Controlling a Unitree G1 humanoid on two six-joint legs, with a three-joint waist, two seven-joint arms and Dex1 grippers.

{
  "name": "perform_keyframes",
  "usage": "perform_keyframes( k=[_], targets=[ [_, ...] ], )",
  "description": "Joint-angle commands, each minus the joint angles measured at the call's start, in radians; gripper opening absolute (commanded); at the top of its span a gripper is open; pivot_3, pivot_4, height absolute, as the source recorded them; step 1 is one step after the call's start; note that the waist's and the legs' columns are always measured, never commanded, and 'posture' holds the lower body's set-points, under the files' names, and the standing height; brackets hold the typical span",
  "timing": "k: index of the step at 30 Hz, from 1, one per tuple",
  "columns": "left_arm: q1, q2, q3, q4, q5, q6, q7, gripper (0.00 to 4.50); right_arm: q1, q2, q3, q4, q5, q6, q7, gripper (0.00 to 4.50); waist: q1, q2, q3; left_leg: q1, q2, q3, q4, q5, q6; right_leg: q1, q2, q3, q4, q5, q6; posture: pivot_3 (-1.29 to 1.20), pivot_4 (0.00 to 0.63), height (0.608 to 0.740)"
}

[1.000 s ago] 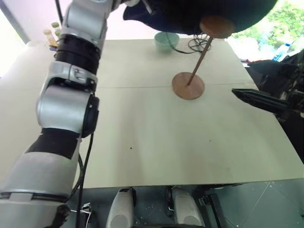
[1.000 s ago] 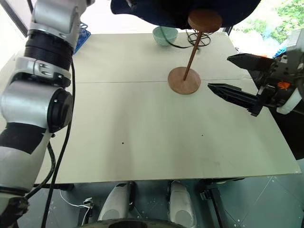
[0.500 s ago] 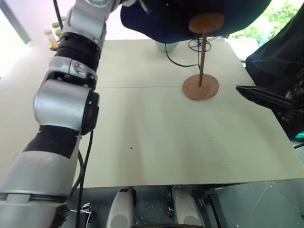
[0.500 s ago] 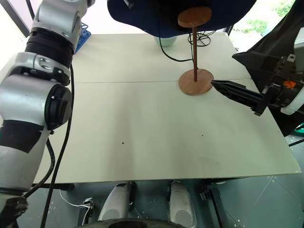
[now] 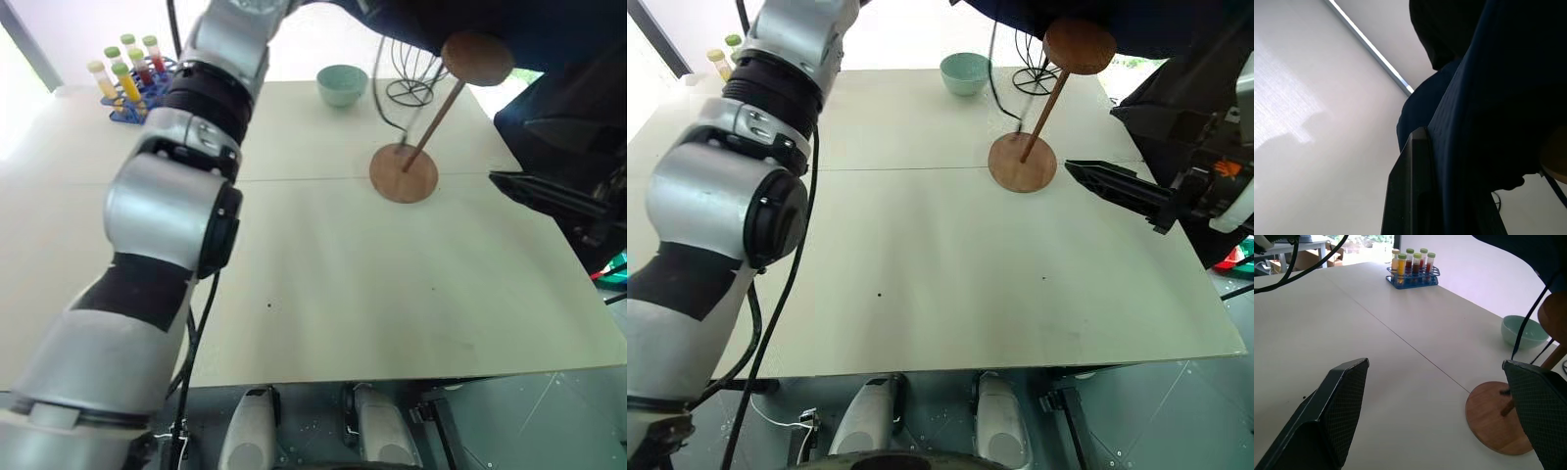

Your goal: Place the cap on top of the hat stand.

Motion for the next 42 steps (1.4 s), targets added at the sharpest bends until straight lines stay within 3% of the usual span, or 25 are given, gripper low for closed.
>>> perform_keyframes(
  k=[1,11,30,35,42],
  targets=[
    [-0.014,0.004,-0.009,-0.02,0.034,-0.108,0.087,0.04,-0.021,-0.029,-0.053,0.007,-0.005,-0.004,-0.02,4.5,0.001,0.0,0.0,0.0,0.0,0.0,0.0,0.0,0.0,0.0,0.0,0.0,0.0,0.0,0.0,0.0,0.15,0.735],
    [-0.007,0.025,-0.016,0.047,0.084,-0.182,0.201,0.04,0.026,-0.047,-0.104,0.059,-0.072,0.022,-0.022,4.5,0.002,0.0,0.0,0.0,0.0,0.0,0.0,0.0,0.0,0.0,0.0,0.0,0.0,0.0,0.0,0.0,0.15,0.735],
    [-0.008,-0.152,0.058,0.091,0.029,-0.21,0.223,0.04,0.107,0.0,-0.272,0.031,-0.07,0.135,-0.032,4.5,0.0,0.0,0.0,0.0,0.0,0.001,0.0,0.0,0.001,0.0,0.0,0.001,0.0,0.0,0.0,0.0,0.15,0.735],
    [0.024,-0.14,0.063,0.059,0.02,-0.317,0.192,0.04,0.126,0.014,-0.303,0.013,-0.059,0.148,-0.048,4.5,0.002,0.0,0.0,0.0,0.0,0.001,0.0,0.0,0.001,0.0,0.0,0.001,0.0,0.0,0.0,0.0,0.15,0.735],
    [0.188,-0.053,0.013,-0.064,0.029,-0.577,0.021,0.04,0.159,0.019,-0.348,-0.008,-0.045,0.165,-0.06,4.5,0.001,0.002,-0.001,0.002,0.0,0.001,0.0,0.0,0.001,0.0,0.0,0.002,0.001,0.0,0.0,0.0,0.15,0.735]
  ],
)
